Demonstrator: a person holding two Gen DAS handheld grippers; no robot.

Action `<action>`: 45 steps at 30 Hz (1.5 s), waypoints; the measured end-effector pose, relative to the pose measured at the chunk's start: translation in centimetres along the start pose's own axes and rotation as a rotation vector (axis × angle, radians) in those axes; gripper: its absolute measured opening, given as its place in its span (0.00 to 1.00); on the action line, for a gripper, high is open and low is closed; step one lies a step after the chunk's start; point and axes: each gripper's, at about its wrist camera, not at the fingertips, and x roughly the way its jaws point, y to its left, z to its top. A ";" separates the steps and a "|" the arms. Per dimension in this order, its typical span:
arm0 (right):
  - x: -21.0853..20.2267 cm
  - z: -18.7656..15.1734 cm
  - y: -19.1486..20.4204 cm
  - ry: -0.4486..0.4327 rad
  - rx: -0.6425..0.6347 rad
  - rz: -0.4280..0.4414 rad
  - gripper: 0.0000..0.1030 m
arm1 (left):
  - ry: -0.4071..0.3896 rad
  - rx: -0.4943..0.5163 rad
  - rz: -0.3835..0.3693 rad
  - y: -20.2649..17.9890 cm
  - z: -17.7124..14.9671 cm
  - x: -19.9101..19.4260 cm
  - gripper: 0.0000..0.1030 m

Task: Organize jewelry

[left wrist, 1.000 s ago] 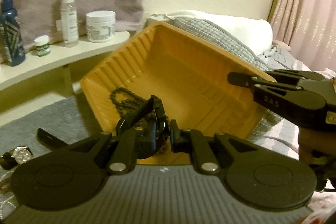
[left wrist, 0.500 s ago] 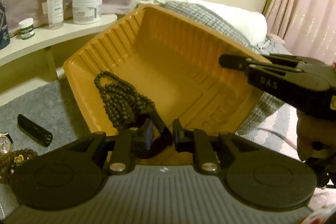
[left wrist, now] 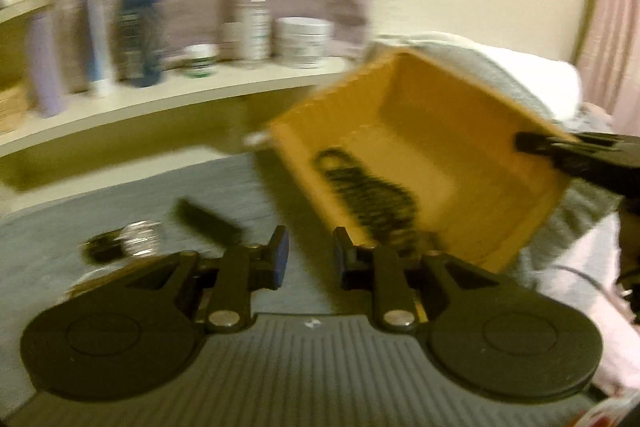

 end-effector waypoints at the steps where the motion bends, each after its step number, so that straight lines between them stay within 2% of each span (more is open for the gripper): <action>1: 0.0 0.0 0.0 0.000 0.000 -0.001 0.05 | -0.001 -0.008 0.025 0.8 -0.2 -0.2 0.21; 8: 0.1 0.0 -0.1 0.002 -0.003 -0.003 0.05 | 0.024 -0.031 0.159 6.0 -1.4 -0.4 0.24; 13: 0.1 0.0 -0.1 0.002 -0.007 -0.004 0.05 | 0.028 0.033 0.202 8.5 -1.0 0.8 0.29; 17: 0.1 -0.1 0.0 -0.001 -0.003 -0.007 0.05 | 0.039 0.091 0.197 9.9 -0.5 2.2 0.30; 20: 0.0 -0.2 0.1 -0.002 -0.004 -0.010 0.05 | 0.051 0.142 0.180 10.2 -0.2 3.2 0.34; 27: 0.1 -0.2 0.0 0.001 -0.002 -0.013 0.05 | 0.138 0.234 0.132 10.9 0.5 6.2 0.34; 33: 0.3 -0.4 -0.1 0.007 0.000 -0.017 0.05 | 0.206 0.252 0.075 11.6 1.2 7.7 0.34; 36: 0.3 -0.4 -0.2 0.009 0.000 -0.017 0.05 | 0.225 0.263 0.051 11.5 1.5 8.0 0.23; 43: 0.3 -0.3 -0.2 0.009 -0.001 -0.017 0.05 | 0.220 0.284 0.051 10.8 1.5 7.1 0.09; 45: 0.3 -0.3 -0.2 0.008 -0.003 -0.017 0.05 | 0.215 0.298 0.064 10.6 1.5 6.7 0.08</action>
